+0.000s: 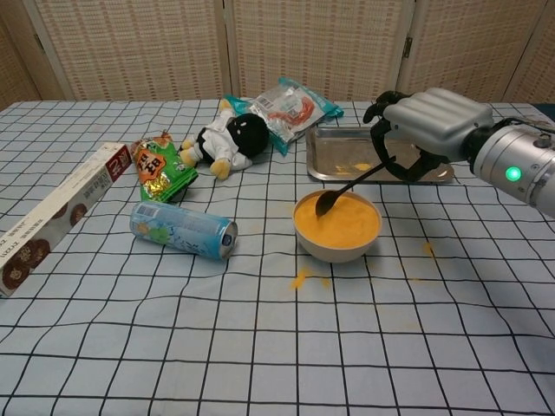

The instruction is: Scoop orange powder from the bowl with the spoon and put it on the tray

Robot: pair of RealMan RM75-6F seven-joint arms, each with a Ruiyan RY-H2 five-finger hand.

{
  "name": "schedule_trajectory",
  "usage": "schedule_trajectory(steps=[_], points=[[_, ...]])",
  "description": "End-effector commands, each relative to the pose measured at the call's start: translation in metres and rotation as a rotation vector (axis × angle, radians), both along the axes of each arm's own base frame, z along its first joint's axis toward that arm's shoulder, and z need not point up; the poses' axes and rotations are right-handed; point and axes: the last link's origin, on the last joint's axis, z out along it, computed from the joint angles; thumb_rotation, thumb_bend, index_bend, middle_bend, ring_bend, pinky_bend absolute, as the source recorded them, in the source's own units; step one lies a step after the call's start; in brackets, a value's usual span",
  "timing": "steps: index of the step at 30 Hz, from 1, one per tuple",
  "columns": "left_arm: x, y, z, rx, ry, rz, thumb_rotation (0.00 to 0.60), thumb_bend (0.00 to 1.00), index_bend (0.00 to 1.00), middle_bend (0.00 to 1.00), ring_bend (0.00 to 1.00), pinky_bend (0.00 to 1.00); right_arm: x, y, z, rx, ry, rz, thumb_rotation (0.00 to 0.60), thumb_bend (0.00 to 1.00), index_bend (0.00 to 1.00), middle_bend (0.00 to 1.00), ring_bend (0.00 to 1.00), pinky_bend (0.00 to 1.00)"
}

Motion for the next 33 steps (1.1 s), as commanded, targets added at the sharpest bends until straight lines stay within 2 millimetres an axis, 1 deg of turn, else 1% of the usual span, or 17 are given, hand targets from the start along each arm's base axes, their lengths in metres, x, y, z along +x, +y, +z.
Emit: schedule_trajectory(steps=[1, 5, 9, 18, 26, 29, 33], points=[[0.000, 0.000, 0.000, 0.000, 0.000, 0.000, 0.600, 0.44, 0.00, 0.00, 0.00, 0.08, 0.001, -0.002, -0.008, 0.007, 0.004, 0.006, 0.600, 0.61, 0.94, 0.15, 0.02, 0.20], [0.000, 0.001, -0.001, -0.002, 0.001, 0.003, 0.600, 0.44, 0.00, 0.00, 0.00, 0.08, -0.004, 0.000, -0.008, 0.023, 0.028, 0.015, 0.600, 0.61, 0.95, 0.15, 0.02, 0.20], [0.000, 0.001, -0.002, -0.005, 0.003, 0.003, 0.600, 0.44, 0.00, 0.00, 0.00, 0.08, -0.009, 0.004, -0.001, 0.075, 0.056, 0.009, 0.600, 0.62, 0.97, 0.15, 0.02, 0.20], [0.001, 0.001, -0.003, -0.009, 0.004, -0.001, 0.600, 0.44, 0.00, 0.00, 0.00, 0.08, -0.006, 0.013, 0.009, 0.153, 0.047, -0.015, 0.600, 0.65, 0.99, 0.15, 0.02, 0.20], [0.002, 0.000, -0.002, -0.003, 0.000, -0.009, 0.600, 0.44, 0.00, 0.00, 0.00, 0.08, -0.001, 0.017, 0.021, 0.087, -0.038, 0.001, 0.600, 0.65, 0.99, 0.15, 0.02, 0.22], [0.002, -0.001, -0.001, -0.003, 0.001, -0.010, 0.600, 0.44, 0.00, 0.00, 0.00, 0.08, -0.003, 0.020, 0.026, 0.079, -0.059, -0.002, 0.600, 0.65, 0.99, 0.15, 0.02, 0.22], [0.003, -0.001, -0.002, -0.005, 0.000, -0.013, 0.600, 0.44, 0.00, 0.00, 0.00, 0.08, -0.008, 0.027, 0.032, 0.081, -0.042, 0.002, 0.600, 0.65, 0.99, 0.15, 0.02, 0.22]])
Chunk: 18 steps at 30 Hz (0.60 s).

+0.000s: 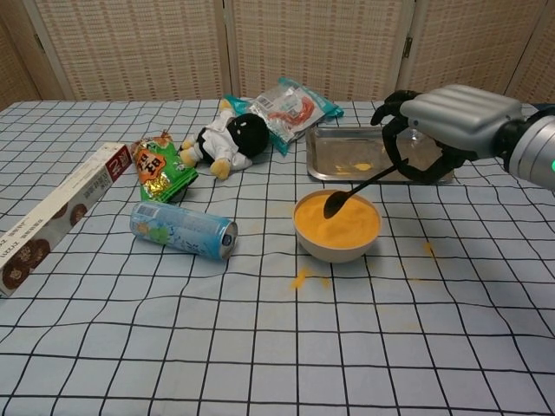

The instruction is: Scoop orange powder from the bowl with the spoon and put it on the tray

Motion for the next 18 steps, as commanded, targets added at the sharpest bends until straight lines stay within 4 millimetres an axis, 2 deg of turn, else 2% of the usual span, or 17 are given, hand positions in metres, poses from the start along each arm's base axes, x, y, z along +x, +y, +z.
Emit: schedule_trajectory(steps=[1, 7, 9, 18], points=[[0.000, 0.000, 0.000, -0.001, 0.000, -0.001, 0.600, 0.44, 0.00, 0.00, 0.00, 0.08, -0.004, 0.007, 0.004, 0.006, 0.011, 0.001, 0.600, 0.65, 0.99, 0.15, 0.02, 0.22], [0.001, 0.000, -0.001, -0.002, 0.001, -0.001, 0.600, 0.44, 0.00, 0.00, 0.00, 0.08, -0.009, 0.014, 0.005, 0.027, 0.032, -0.005, 0.600, 0.66, 0.99, 0.15, 0.02, 0.22], [0.001, 0.000, -0.002, -0.006, 0.002, -0.001, 0.600, 0.44, 0.00, 0.00, 0.00, 0.08, -0.014, 0.017, -0.001, 0.051, 0.062, -0.016, 0.600, 0.66, 0.99, 0.15, 0.02, 0.22], [0.000, 0.000, -0.001, -0.006, 0.001, 0.001, 0.600, 0.44, 0.00, 0.00, 0.00, 0.08, -0.008, 0.003, -0.016, 0.054, 0.126, -0.010, 0.600, 0.66, 0.99, 0.15, 0.02, 0.22]])
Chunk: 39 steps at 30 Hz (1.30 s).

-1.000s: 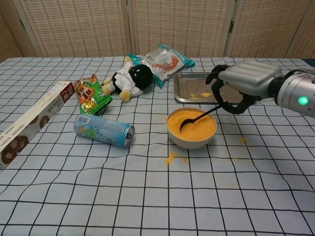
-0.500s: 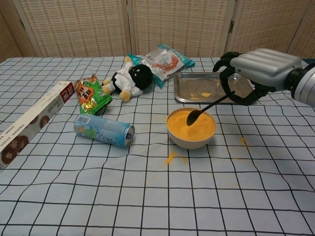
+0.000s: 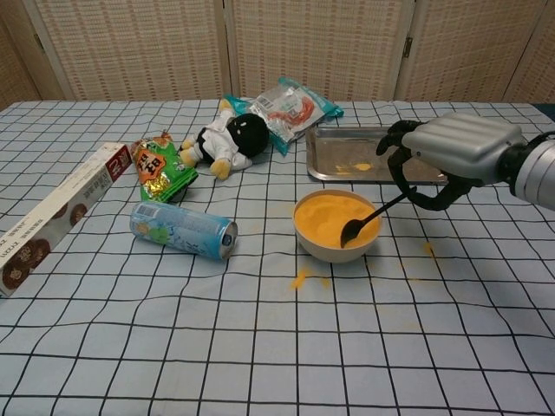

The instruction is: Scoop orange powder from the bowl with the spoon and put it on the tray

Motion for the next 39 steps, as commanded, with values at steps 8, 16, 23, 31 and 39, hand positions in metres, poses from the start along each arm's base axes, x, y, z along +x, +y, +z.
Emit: schedule_trajectory(steps=[8, 16, 23, 31, 39], points=[[-0.002, 0.001, 0.001, -0.001, -0.003, 0.006, 0.600, 0.44, 0.00, 0.00, 0.00, 0.08, 0.014, -0.021, -0.016, -0.083, 0.077, 0.031, 0.600, 0.66, 0.99, 0.15, 0.02, 0.22], [-0.002, 0.001, 0.002, 0.003, -0.003, 0.008, 0.600, 0.44, 0.00, 0.00, 0.00, 0.08, 0.020, -0.023, -0.015, -0.123, -0.018, 0.013, 0.600, 0.66, 0.99, 0.16, 0.02, 0.22], [-0.001, 0.000, 0.001, 0.002, -0.001, 0.002, 0.600, 0.44, 0.00, 0.00, 0.00, 0.08, 0.013, -0.009, 0.000, -0.091, -0.037, 0.032, 0.600, 0.67, 0.99, 0.16, 0.02, 0.22], [0.000, 0.000, -0.001, -0.004, 0.002, -0.002, 0.600, 0.44, 0.00, 0.00, 0.00, 0.08, 0.006, 0.006, 0.001, -0.043, -0.008, 0.031, 0.600, 0.67, 0.99, 0.16, 0.02, 0.22], [0.000, -0.001, -0.001, -0.007, 0.008, 0.002, 0.600, 0.44, 0.00, 0.00, 0.00, 0.08, 0.005, 0.002, -0.012, -0.033, 0.024, 0.030, 0.600, 0.69, 0.99, 0.16, 0.02, 0.23]])
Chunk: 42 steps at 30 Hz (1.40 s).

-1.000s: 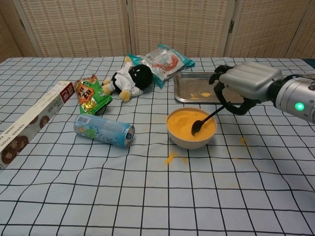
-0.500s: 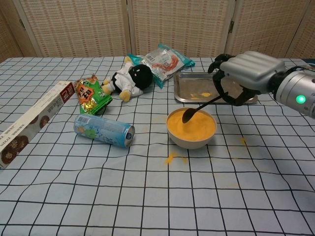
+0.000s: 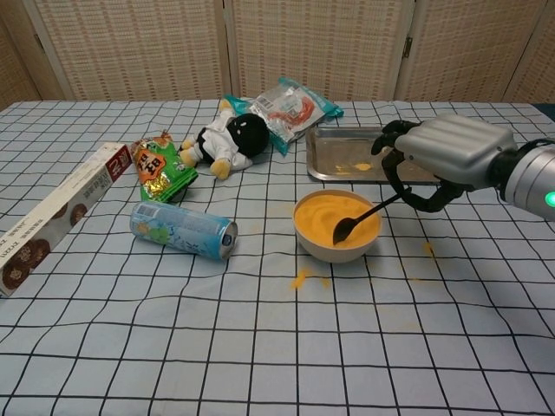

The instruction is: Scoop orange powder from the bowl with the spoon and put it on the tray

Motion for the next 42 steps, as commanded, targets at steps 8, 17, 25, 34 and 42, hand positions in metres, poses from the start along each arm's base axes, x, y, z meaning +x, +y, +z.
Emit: schedule_trajectory(steps=[8, 17, 25, 34, 42], points=[[-0.002, 0.002, 0.000, -0.002, 0.001, 0.011, 0.600, 0.44, 0.00, 0.00, 0.00, 0.08, 0.009, -0.017, -0.014, -0.065, 0.057, 0.030, 0.600, 0.70, 1.00, 0.17, 0.04, 0.25], [-0.002, 0.001, 0.001, 0.002, -0.002, 0.012, 0.600, 0.44, 0.00, 0.00, 0.00, 0.08, 0.018, -0.025, -0.022, -0.143, 0.049, 0.024, 0.600, 0.73, 1.00, 0.17, 0.04, 0.25], [-0.001, 0.003, 0.001, 0.021, -0.005, 0.002, 0.600, 0.44, 0.00, 0.00, 0.00, 0.08, 0.016, -0.024, -0.014, -0.147, -0.013, 0.019, 0.600, 0.73, 1.00, 0.17, 0.04, 0.25], [-0.003, 0.003, 0.000, 0.011, -0.005, 0.010, 0.600, 0.44, 0.00, 0.00, 0.00, 0.08, 0.020, -0.038, -0.004, -0.176, -0.022, 0.013, 0.600, 0.73, 0.99, 0.17, 0.04, 0.25], [-0.003, 0.004, 0.000, 0.006, -0.003, 0.019, 0.600, 0.44, 0.00, 0.00, 0.00, 0.08, 0.017, -0.046, -0.019, -0.146, 0.020, 0.012, 0.600, 0.73, 0.99, 0.19, 0.05, 0.26]])
